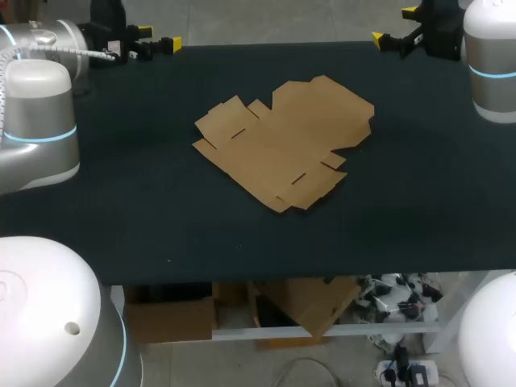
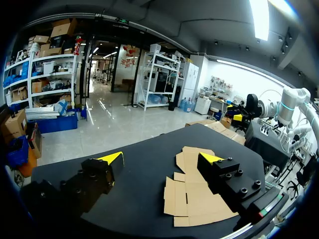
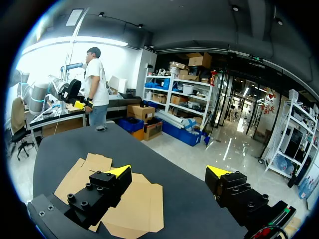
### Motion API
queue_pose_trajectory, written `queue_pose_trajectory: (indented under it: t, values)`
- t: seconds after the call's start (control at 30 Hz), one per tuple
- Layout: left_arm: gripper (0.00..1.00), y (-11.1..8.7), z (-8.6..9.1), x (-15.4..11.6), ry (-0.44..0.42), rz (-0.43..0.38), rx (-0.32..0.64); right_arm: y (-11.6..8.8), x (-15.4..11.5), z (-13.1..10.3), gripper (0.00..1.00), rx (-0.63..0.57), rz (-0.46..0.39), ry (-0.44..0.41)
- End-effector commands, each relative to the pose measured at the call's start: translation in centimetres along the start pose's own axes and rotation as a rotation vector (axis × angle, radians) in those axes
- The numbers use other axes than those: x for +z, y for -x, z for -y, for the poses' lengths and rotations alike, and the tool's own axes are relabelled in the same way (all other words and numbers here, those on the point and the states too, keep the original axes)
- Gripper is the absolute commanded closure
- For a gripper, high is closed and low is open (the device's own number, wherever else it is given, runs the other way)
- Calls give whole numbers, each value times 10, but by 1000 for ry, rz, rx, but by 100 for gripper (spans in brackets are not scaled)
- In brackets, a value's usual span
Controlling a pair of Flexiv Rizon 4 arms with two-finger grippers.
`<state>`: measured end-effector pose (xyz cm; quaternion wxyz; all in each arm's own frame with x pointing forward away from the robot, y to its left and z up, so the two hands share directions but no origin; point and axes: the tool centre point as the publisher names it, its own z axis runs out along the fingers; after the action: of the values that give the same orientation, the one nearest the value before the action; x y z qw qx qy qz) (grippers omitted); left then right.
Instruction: Assemble the packaging by folding the flat box into shape, placing the metal phone stand inside, and closing the box properly
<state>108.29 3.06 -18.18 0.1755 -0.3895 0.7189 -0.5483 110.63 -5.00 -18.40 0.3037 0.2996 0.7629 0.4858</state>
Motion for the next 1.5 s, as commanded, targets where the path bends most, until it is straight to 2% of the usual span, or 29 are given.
queue_pose_trajectory:
  t: [0.03, 0.9, 1.3, 1.5]
  values:
    - [0, 0, 0, 1, 0, 2, 0, -1, -1, 0, 0, 0, 2, 3]
    - [0, 0, 0, 1, 0, 2, 0, -1, -1, 0, 0, 0, 2, 3]
    - [0, -6, 0, -12, 109, -4, -123, -13, -10, -5, 0, 112, -36, -135]
    - [0, -13, -8, -20, 186, -13, -171, -23, -20, 4, 0, 202, -41, -189]
